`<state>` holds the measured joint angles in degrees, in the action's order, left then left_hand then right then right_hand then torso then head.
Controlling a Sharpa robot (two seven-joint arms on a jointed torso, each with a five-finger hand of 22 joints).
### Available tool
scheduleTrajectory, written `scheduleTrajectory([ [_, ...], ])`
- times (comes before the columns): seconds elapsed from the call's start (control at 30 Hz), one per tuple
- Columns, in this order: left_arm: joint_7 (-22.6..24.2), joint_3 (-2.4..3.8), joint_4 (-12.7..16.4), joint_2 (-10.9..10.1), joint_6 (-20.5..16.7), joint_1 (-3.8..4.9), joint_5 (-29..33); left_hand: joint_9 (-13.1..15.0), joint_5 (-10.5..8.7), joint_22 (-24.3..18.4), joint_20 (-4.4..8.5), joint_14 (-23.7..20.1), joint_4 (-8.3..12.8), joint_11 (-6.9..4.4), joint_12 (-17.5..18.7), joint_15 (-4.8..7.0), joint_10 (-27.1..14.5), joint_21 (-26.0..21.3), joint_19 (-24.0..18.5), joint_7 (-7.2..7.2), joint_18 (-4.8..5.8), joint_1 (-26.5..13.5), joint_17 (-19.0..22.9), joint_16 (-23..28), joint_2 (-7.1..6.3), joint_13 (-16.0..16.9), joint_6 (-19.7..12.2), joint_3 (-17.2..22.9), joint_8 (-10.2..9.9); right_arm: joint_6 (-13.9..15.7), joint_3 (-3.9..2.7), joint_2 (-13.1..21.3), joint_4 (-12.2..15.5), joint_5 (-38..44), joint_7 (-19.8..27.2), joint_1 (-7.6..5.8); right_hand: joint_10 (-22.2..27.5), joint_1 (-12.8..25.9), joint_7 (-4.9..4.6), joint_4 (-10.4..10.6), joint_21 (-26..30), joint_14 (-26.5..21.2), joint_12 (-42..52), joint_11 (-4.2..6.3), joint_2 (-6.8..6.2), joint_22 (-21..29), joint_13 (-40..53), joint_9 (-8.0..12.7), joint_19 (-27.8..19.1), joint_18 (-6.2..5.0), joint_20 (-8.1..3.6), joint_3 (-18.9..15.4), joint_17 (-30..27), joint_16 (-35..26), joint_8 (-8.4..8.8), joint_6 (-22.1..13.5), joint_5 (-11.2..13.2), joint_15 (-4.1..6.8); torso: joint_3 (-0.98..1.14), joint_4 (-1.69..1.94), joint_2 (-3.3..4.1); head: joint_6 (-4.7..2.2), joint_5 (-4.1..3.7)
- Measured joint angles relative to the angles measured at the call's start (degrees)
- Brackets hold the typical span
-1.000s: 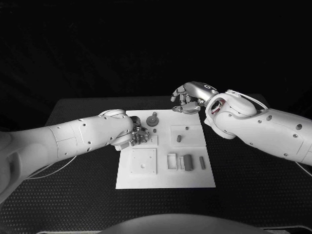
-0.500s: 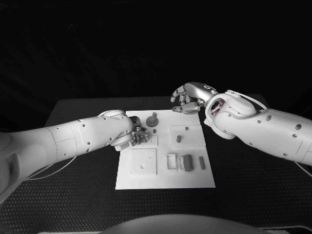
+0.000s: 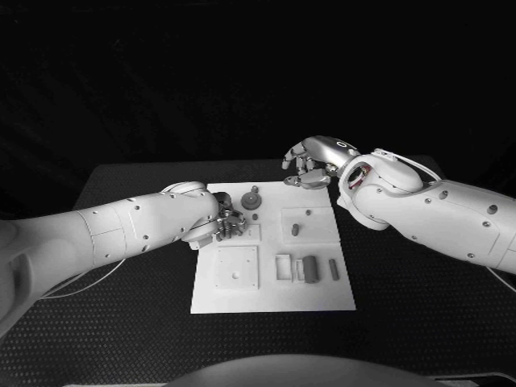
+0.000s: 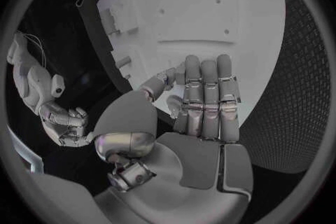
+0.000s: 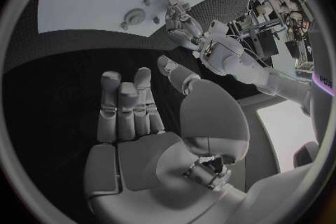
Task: Assemble the parts on the task board
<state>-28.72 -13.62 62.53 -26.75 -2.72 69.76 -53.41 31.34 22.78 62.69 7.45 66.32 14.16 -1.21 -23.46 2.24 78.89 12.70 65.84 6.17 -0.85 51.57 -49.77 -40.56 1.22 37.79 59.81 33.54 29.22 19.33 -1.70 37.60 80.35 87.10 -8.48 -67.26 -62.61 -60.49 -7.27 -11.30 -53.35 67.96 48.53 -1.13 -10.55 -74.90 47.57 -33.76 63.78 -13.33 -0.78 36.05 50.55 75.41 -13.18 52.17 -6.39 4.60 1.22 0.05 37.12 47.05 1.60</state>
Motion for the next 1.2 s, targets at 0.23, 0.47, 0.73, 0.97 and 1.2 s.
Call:
scheduleTrajectory([
  [0.23, -0.1, 0.01, -0.1, 0.4, 0.1, 0.0, -0.1, 0.0, -0.01, 0.1, 0.0, 0.0, -0.1, 0.07, 0.0, 0.0, -0.1, -0.2, 0.0, 0.0, 0.0, 0.0, 0.1, 0.0, 0.0, -0.1, 0.0, 0.1, 0.2, -0.1, 0.0, 0.0, 0.0, 0.0, 0.0, 0.0, 0.0, 0.0, 0.02, 0.0, 0.0, 0.0, 0.0, 0.0, 0.0, 0.0, 0.0, 0.0, 0.0, 0.0, 0.0, 0.0, 0.0, 0.0, 0.0, 0.0, 0.0, 0.0, -0.01, 0.02, -0.01, -0.02, 0.03],
  [0.47, -0.1, 0.01, 0.0, 0.4, 0.1, 0.01, -0.8, 0.0, -0.23, 0.1, 0.0, 0.0, -0.1, 0.08, 0.0, 0.0, -0.1, -0.2, 0.0, -0.01, 0.0, 0.2, 0.2, 0.0, -0.22, -0.1, 0.0, 0.1, 0.2, -0.2, 0.0, 0.0, 0.0, 0.0, 0.0, 0.0, 0.0, 0.0, 0.09, 0.0, 0.0, 0.0, 0.0, 0.0, 0.0, 0.0, 0.0, 0.0, 0.0, 0.0, 0.01, 0.0, 0.0, 0.0, 0.0, 0.1, 0.0, -0.01, -0.01, 0.02, -0.01, -0.07, 0.04],
  [0.73, -0.3, -0.01, -0.1, 0.4, 0.2, 0.0, -1.2, 0.0, -0.44, 0.2, 0.0, 0.0, -0.1, 0.08, 0.0, 0.0, -0.1, -0.2, 0.0, -0.01, 0.0, 0.2, 0.2, -0.2, -0.22, -0.1, 0.0, 0.1, 0.2, -0.2, 0.0, 0.0, 0.0, 0.0, 0.0, 0.0, 0.0, 0.0, 0.17, 0.0, 0.0, 0.0, 0.0, 0.0, 0.0, 0.0, 0.0, 0.0, 0.0, 0.0, 0.03, 0.0, 0.0, 0.0, 0.0, 0.2, 0.0, -0.01, 0.04, 0.01, -0.01, 0.02, 0.08],
  [0.97, -0.6, 0.0, -0.1, 0.3, 0.3, 0.0, -1.4, 0.0, -0.46, 0.2, 0.0, 0.0, -0.1, 0.09, 0.0, 0.0, -0.1, -0.2, 0.0, -0.02, 0.0, 0.2, 0.3, -0.2, -0.22, -0.2, 0.0, 0.1, 0.2, -0.3, 0.0, 0.0, 0.0, -0.1, 0.0, 0.0, 0.0, 0.0, 0.03, 0.0, 0.0, 0.0, 0.0, -0.01, 0.0, 0.0, 0.0, 0.0, -0.1, 0.0, 0.09, 0.0, 0.0, 0.0, 0.0, 0.0, 0.0, -0.01, 0.04, -0.01, -0.01, 0.0, 0.12],
  [1.2, -0.7, 0.03, -0.2, 0.3, 0.6, 0.0, -1.5, -0.1, -0.66, 0.2, 0.0, 0.0, -0.1, 0.09, 0.0, 0.0, -0.1, -0.2, 0.0, -0.03, 0.0, 0.2, 0.3, -0.2, -0.22, -0.2, 0.0, 0.1, 0.1, -0.3, 0.0, 0.0, 0.0, -0.1, 0.0, 0.0, 0.0, 0.0, -0.01, 0.0, 0.0, 0.0, 0.0, -0.01, 0.0, 0.0, 0.0, 0.0, -0.1, 0.0, 0.1, 0.0, 0.0, 0.0, 0.0, 0.0, 0.0, -0.02, 0.02, 0.02, -0.01, 0.04, 0.12],
])
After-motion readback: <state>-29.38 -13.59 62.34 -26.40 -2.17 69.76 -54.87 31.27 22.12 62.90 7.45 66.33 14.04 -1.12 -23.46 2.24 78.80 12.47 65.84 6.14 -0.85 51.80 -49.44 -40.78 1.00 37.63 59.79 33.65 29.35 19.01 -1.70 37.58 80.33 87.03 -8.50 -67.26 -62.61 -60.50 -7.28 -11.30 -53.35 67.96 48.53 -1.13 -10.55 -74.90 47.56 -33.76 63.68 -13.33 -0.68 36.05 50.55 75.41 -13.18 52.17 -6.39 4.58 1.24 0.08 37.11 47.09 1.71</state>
